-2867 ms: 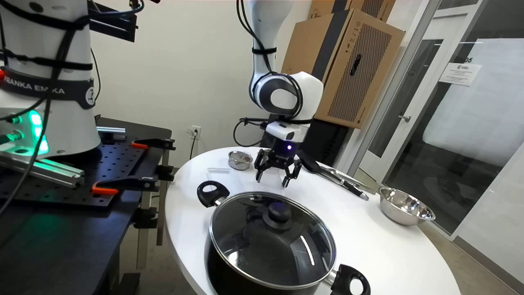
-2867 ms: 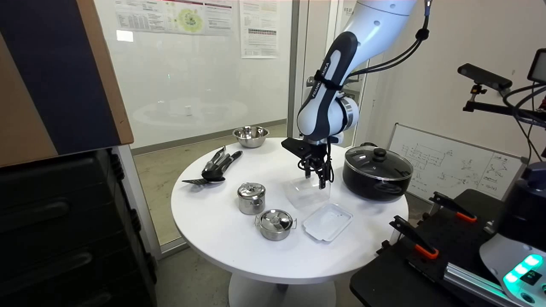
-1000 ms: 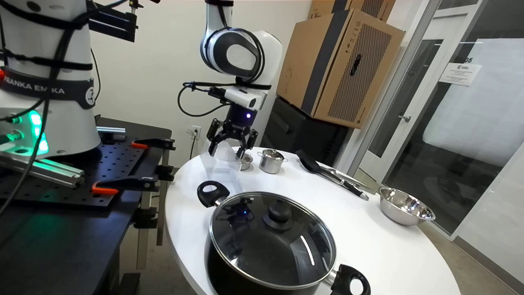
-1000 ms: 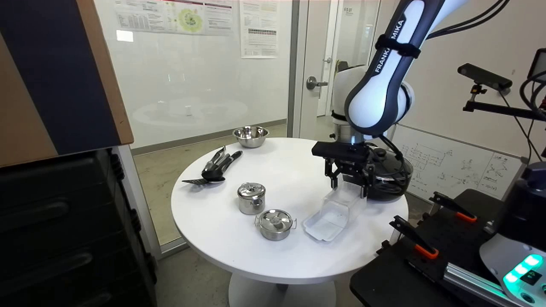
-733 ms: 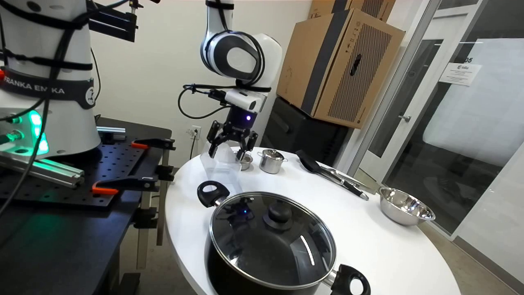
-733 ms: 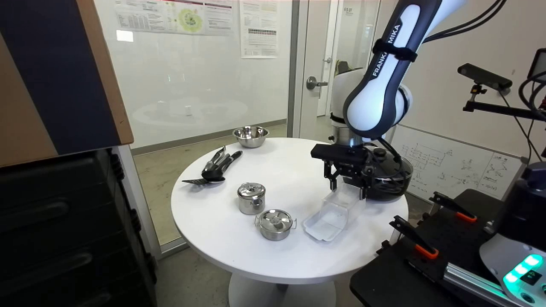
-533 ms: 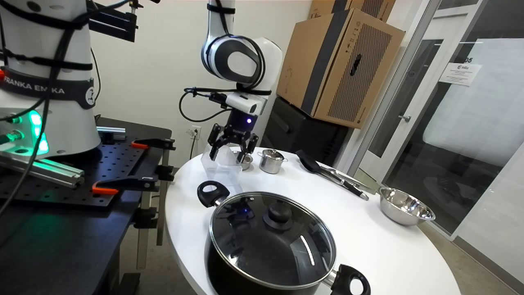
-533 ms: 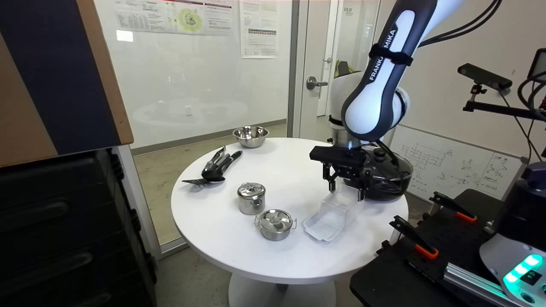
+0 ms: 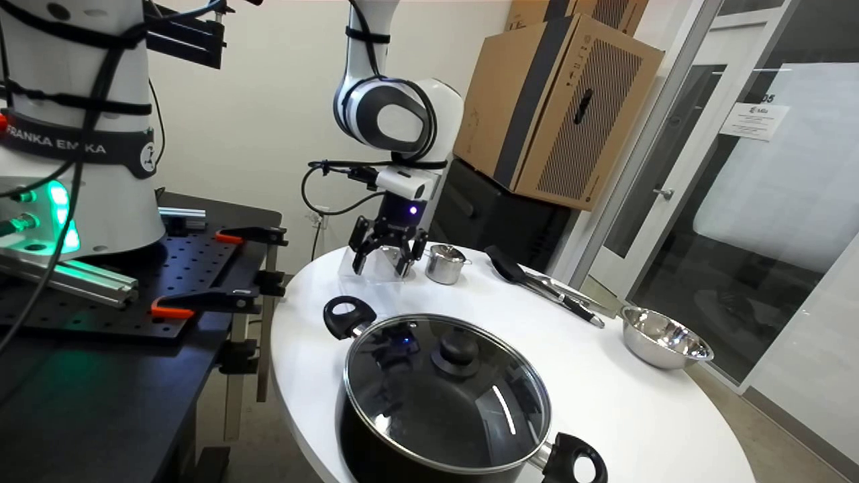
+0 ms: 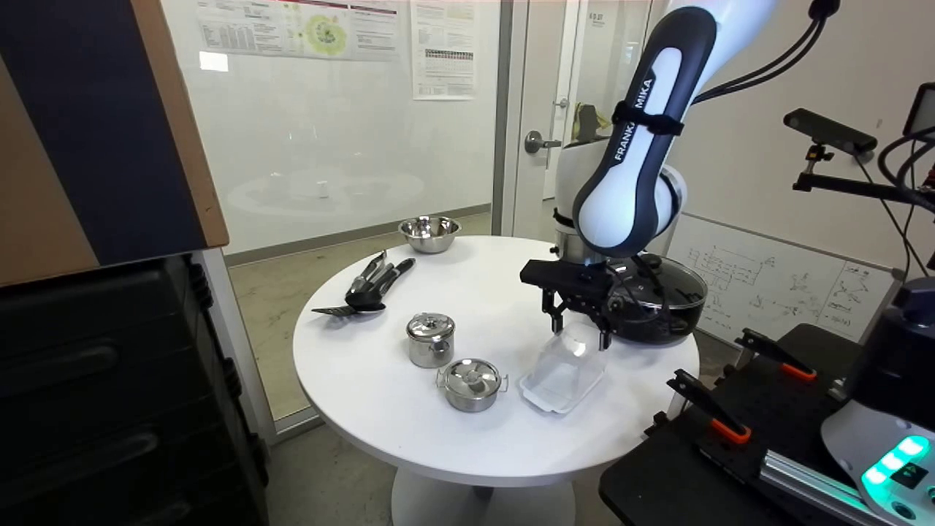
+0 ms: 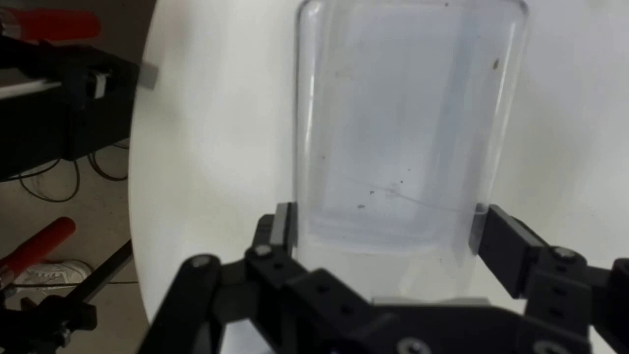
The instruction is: Place the clear bowl on top of the white lid
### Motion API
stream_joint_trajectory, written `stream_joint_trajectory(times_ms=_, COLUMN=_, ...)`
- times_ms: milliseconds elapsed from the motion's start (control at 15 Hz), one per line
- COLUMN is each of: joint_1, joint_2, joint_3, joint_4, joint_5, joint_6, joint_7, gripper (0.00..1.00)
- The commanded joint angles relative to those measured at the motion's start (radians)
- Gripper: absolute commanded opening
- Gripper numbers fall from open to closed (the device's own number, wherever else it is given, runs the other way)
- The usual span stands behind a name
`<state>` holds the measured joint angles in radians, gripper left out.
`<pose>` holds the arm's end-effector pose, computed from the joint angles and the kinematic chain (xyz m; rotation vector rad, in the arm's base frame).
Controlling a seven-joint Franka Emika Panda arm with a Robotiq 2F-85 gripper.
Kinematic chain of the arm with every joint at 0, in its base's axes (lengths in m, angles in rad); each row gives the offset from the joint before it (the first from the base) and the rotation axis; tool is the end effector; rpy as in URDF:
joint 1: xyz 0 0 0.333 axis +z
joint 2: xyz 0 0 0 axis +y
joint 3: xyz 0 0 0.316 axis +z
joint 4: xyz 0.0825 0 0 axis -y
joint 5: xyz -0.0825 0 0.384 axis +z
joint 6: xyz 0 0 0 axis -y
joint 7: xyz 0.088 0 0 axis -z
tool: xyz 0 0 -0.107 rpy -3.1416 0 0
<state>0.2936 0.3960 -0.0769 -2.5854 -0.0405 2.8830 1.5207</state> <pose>0.4086 0.0882 0.1121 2.4579 -1.7918 -0.0516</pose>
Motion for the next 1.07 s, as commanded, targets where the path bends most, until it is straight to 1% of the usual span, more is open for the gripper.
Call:
stream_joint_trajectory(times_ms=0, joint_1=0.038, joint_2=0.04, joint_3=-0.024, joint_4=0.026, joint_5=0.018, joint_6=0.034, joint_7=0.012, gripper=0.64)
stream_joint_trajectory(times_ms=733, joint_1=0.063, joint_2=0.062, joint_3=-0.03, joint_4=0.037, joint_5=0.082, joint_6=0.054, joint_7=0.036, gripper=0.64)
stream_joint_trajectory(times_ms=1000, joint_1=0.075, joint_2=0.061, joint_3=-0.039, joint_4=0.034, joint_5=0.087, joint_6=0.053, joint_7=0.053, gripper=0.64)
